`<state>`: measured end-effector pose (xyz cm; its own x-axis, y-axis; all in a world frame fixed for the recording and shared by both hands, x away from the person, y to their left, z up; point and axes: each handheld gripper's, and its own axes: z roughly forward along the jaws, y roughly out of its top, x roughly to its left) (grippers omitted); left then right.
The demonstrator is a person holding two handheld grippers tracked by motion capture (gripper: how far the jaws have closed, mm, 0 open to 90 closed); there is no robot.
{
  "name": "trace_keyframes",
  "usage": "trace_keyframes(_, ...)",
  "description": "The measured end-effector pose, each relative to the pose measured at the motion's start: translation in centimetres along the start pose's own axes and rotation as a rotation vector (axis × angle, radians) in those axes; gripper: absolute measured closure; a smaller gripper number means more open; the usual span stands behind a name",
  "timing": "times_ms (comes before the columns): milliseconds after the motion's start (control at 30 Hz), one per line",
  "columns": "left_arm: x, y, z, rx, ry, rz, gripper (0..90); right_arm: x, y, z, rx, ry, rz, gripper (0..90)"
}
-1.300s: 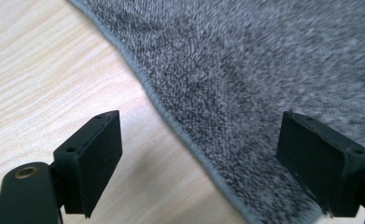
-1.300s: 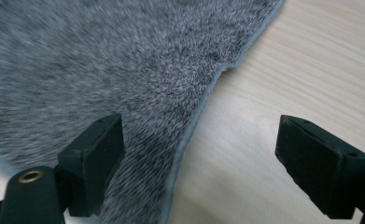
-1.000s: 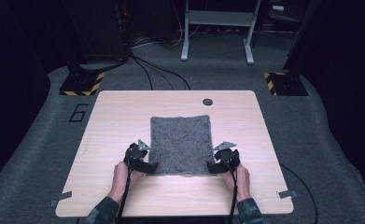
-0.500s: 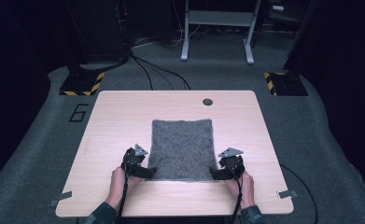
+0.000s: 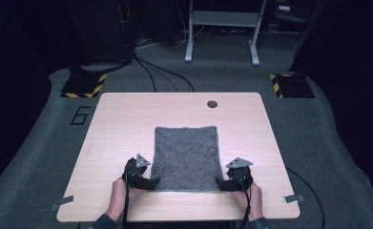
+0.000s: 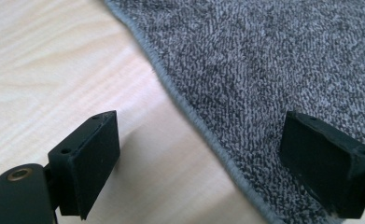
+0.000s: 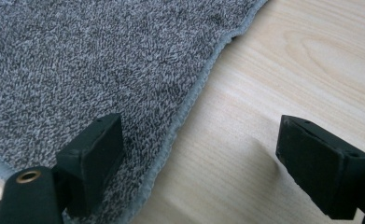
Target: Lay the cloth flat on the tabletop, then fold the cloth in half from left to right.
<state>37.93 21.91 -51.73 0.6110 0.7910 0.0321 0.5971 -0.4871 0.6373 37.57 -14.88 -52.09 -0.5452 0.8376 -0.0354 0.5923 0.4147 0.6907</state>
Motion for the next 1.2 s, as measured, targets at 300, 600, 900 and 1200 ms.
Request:
trace_keyframes(300, 0.3, 1.3, -1.9, -0.051, -0.032, -0.025, 6.4, -0.1, 0.7, -1.1, -0.069, 0.067, 0.033, 14.3)
trace_keyframes(600, 3.3, 2.4, -2.3, -0.086, -0.051, -0.108, 1.4, 1.2, 2.4, -1.6, -0.078, 0.080, 0.003, 13.7)
trace_keyframes(900, 5.6, 4.2, -1.2, -0.108, -0.097, -0.169, 0.2, 3.2, 3.9, -1.2, -0.087, 0.120, -0.021, 13.7)
trace_keyframes(1200, 6.8, 6.8, 0.8, -0.071, -0.097, -0.150, 0.8, 5.9, 5.2, 0.3, -0.063, 0.182, -0.051, 8.7)
